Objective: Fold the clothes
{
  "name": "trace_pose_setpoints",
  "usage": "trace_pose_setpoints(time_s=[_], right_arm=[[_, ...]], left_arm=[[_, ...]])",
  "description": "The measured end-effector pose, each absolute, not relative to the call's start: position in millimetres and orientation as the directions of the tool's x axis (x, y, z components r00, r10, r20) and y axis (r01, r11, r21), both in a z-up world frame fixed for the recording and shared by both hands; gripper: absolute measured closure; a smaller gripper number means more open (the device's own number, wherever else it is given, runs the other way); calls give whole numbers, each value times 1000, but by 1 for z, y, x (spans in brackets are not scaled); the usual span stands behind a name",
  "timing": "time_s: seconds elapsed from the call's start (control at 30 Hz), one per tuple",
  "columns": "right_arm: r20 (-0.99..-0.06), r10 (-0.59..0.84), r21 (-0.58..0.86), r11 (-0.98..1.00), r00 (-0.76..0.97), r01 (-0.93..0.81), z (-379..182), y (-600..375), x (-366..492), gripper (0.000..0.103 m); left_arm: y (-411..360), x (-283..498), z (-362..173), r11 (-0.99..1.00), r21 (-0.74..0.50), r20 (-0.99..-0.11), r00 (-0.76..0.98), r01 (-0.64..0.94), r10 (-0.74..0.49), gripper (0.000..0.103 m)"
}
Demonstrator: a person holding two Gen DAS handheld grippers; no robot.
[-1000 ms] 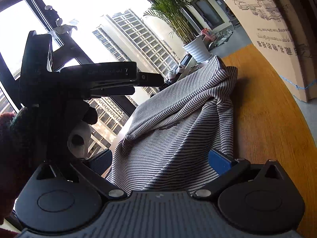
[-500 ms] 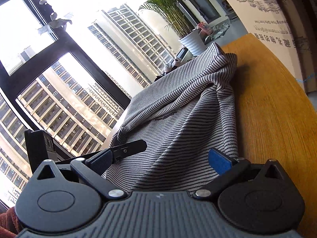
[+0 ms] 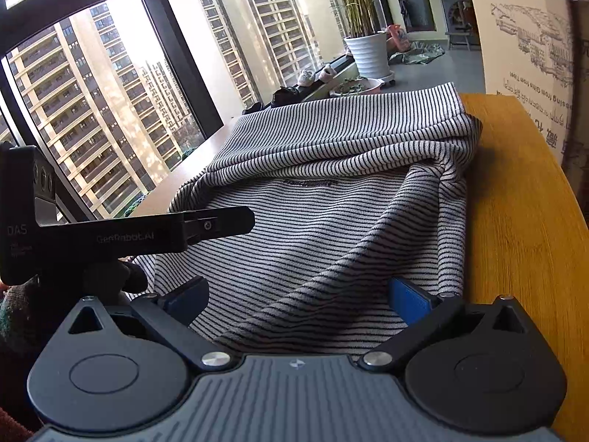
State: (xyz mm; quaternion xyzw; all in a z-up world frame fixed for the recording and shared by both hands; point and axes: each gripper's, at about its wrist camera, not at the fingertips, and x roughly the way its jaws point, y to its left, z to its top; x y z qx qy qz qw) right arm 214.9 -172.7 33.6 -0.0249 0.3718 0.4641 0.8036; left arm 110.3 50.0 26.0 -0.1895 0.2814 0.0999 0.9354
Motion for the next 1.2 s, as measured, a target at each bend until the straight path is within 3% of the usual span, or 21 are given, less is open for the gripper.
trace_pose_setpoints(time_s=[0.13, 0.23, 0.43, 0.5, 0.53, 0.57, 0.73, 0.87, 0.97, 1.07, 1.2], right_arm=[[-531, 714, 305, 663, 457, -683, 66, -185, 251, 17], [-543, 653, 279, 734, 529, -619, 77, -180, 290, 63], [-591, 587, 302, 797, 553, -523, 59, -153, 352, 64], [-609, 594, 322, 790, 525, -521, 52, -143, 361, 74], [-601, 608, 329, 780, 520, -532, 55, -141, 358, 87], [-583, 623, 336, 770, 522, -543, 61, -142, 354, 93], [-515, 662, 347, 741, 544, -574, 83, -155, 334, 95], [-615, 580, 318, 803, 535, -505, 49, -166, 336, 95], [-621, 574, 323, 808, 533, -493, 42, -176, 335, 92], [-547, 608, 289, 783, 576, -551, 63, -182, 323, 89], [-476, 678, 304, 725, 561, -618, 83, -175, 314, 73]], left_arm=[[55, 108, 25, 899, -340, -548, 835, -277, 50, 0], [55, 110, 25, 900, -345, -545, 837, -266, 39, 0], [60, 109, 23, 889, -379, -532, 846, -255, 16, 0], [60, 108, 23, 888, -384, -530, 848, -254, 13, 0], [61, 108, 22, 887, -386, -529, 848, -253, 12, 0], [61, 108, 22, 887, -387, -529, 849, -253, 11, 0], [61, 109, 22, 885, -394, -526, 850, -250, 6, 0], [63, 108, 22, 880, -406, -523, 852, -246, -3, 0], [62, 109, 33, 901, -377, -545, 838, -213, -29, 0], [56, 111, 59, 936, -314, -495, 869, -160, -18, 0], [56, 147, 74, 965, -214, -440, 897, -152, 44, 0]])
